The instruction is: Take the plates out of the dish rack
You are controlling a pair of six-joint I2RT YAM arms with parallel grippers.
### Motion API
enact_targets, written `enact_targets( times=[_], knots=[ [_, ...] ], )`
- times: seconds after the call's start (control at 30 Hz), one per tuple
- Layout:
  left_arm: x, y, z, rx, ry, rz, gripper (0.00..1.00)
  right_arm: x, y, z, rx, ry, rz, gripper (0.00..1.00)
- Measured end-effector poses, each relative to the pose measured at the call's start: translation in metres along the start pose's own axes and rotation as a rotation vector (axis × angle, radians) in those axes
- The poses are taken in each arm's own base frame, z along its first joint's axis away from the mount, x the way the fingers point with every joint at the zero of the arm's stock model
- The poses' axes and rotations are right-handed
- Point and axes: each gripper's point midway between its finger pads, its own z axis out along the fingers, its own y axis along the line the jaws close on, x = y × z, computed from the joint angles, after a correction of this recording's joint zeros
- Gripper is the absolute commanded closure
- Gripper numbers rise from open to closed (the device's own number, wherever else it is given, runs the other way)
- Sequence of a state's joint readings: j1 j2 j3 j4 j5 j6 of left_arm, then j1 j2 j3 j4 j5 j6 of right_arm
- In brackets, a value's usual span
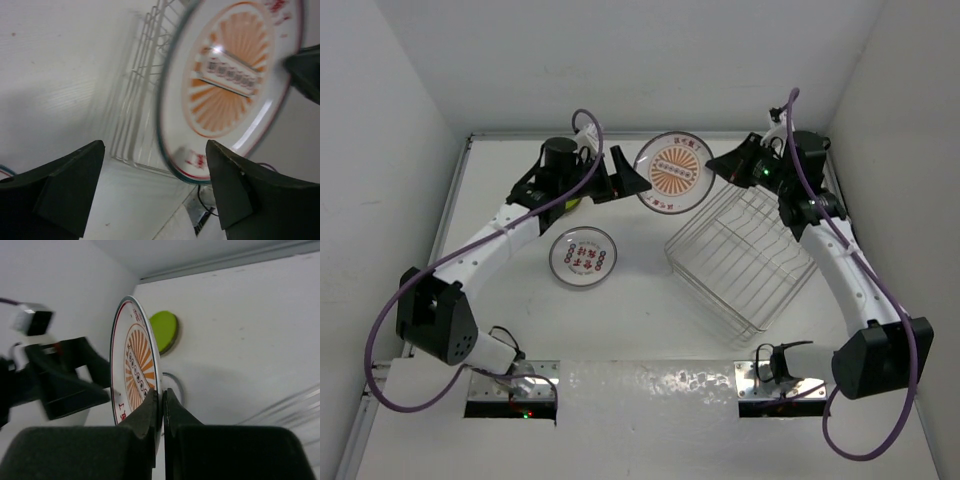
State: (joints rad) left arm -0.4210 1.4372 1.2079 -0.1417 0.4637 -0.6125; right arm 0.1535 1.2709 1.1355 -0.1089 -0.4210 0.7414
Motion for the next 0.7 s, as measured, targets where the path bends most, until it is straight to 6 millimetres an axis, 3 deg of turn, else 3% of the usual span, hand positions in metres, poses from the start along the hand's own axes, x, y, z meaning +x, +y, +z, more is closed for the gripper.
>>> enact_targets(
  times=[0.03,0.07,0.13,0.17,0.27,0.3,0.33,0.37,0.4,0.47,0.5,0.53,0.63,0.7],
  knots=[
    [0.003,0.006,0.003,-0.020,0.009,-0.014,0.34,-0.001,0.007,0.001,-0.044,-0.003,0.007,1.00],
    [0.005,0.012,0.006,-0.037,0.017,-0.023,0.62,-0.002,0.016,0.001,-0.091,-0.009,0.015,1.00],
    [0.005,0.015,0.009,-0.040,0.019,-0.042,0.90,-0.005,0.031,0.002,-0.177,-0.024,0.017,1.00],
    [0.004,0.013,0.010,-0.032,0.015,-0.042,0.99,-0.003,0.035,0.003,-0.204,-0.023,0.023,1.00],
    [-0.001,0.013,0.009,-0.029,-0.002,-0.062,1.00,-0.002,0.025,0.008,-0.222,-0.044,0.040,0.99],
    [-0.003,0.013,0.008,-0.032,-0.010,-0.063,1.00,0.001,0.020,0.011,-0.217,-0.043,0.051,0.94],
    [-0.004,0.015,0.008,-0.040,-0.015,-0.066,1.00,0.004,0.016,0.014,-0.212,-0.038,0.063,0.79],
    [-0.004,0.018,0.008,-0.052,-0.019,-0.068,1.00,0.006,0.014,0.015,-0.209,-0.033,0.074,0.79],
    [-0.004,0.022,0.008,-0.067,-0.030,-0.068,1.00,0.010,0.013,0.016,-0.212,-0.021,0.084,0.63],
    [0.001,0.031,0.006,-0.102,-0.043,-0.082,1.00,0.020,0.013,0.016,-0.218,0.006,0.097,0.53],
    [0.002,0.035,0.004,-0.117,-0.056,-0.092,1.00,0.025,0.012,0.016,-0.218,0.021,0.101,0.42],
    [0.010,0.041,-0.001,-0.135,-0.055,-0.107,1.00,0.029,0.012,0.016,-0.217,0.035,0.107,0.36],
    [0.020,0.065,-0.021,-0.195,-0.101,-0.153,1.00,0.037,0.011,0.017,-0.210,0.062,0.101,0.34],
    [0.026,0.096,-0.041,-0.280,-0.154,-0.209,1.00,0.039,0.010,0.017,-0.208,0.069,0.098,0.25]
  ],
)
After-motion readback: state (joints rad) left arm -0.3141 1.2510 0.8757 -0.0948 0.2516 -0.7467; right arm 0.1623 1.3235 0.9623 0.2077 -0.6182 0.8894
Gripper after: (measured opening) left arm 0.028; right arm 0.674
